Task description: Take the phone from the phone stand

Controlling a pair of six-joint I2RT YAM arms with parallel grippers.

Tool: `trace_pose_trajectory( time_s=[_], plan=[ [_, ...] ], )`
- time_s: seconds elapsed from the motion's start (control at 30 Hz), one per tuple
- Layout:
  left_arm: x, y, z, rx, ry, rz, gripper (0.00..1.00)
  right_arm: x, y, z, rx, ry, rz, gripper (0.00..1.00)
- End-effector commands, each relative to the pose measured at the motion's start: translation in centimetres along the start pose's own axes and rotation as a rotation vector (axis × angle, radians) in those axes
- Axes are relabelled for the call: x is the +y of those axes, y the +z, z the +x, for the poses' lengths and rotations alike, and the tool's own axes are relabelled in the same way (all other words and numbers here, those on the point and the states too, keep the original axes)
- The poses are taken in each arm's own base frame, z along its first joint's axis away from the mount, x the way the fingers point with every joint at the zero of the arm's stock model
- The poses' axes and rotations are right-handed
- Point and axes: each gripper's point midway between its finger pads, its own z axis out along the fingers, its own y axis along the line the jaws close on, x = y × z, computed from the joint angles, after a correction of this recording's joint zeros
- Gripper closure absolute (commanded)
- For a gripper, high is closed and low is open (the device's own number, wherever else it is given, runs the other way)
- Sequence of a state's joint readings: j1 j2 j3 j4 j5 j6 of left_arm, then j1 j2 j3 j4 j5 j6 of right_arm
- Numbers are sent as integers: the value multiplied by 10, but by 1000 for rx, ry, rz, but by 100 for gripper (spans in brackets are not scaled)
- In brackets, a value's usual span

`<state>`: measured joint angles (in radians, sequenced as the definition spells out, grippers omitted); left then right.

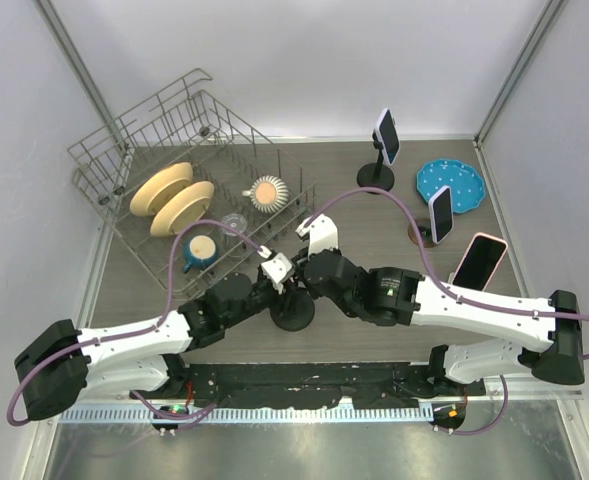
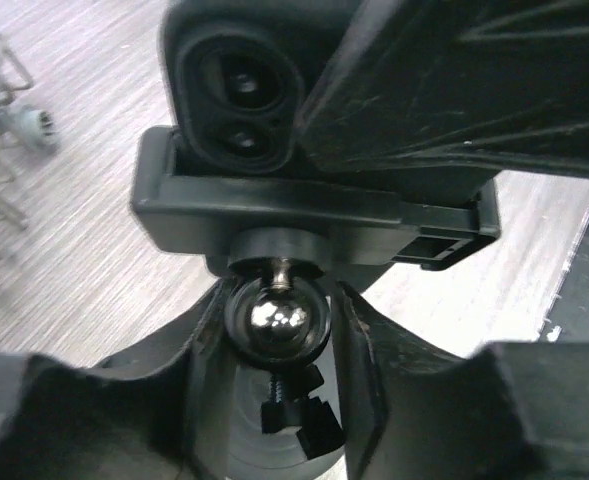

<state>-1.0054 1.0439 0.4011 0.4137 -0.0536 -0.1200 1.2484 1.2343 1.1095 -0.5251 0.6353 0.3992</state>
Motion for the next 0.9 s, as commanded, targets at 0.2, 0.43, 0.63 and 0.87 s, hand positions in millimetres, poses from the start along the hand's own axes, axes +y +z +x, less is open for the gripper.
trace_pose_trajectory(
  time_s=[0.2, 0.43, 0.63, 0.87],
  plan=[
    [16, 3, -23, -104, 7, -84, 100, 1, 7, -14, -197, 36, -38, 72],
    [28, 0, -8, -101, -106, -170, 100, 1, 11, -21, -336, 42, -65, 44],
    [25, -1, 3, -82, -166, -165, 100, -3, 5, -31, -472, 99, -86, 43],
    [22, 1, 4, -76, -170, -149, 100, -11, -4, -38, -596, 129, -101, 45]
  ],
)
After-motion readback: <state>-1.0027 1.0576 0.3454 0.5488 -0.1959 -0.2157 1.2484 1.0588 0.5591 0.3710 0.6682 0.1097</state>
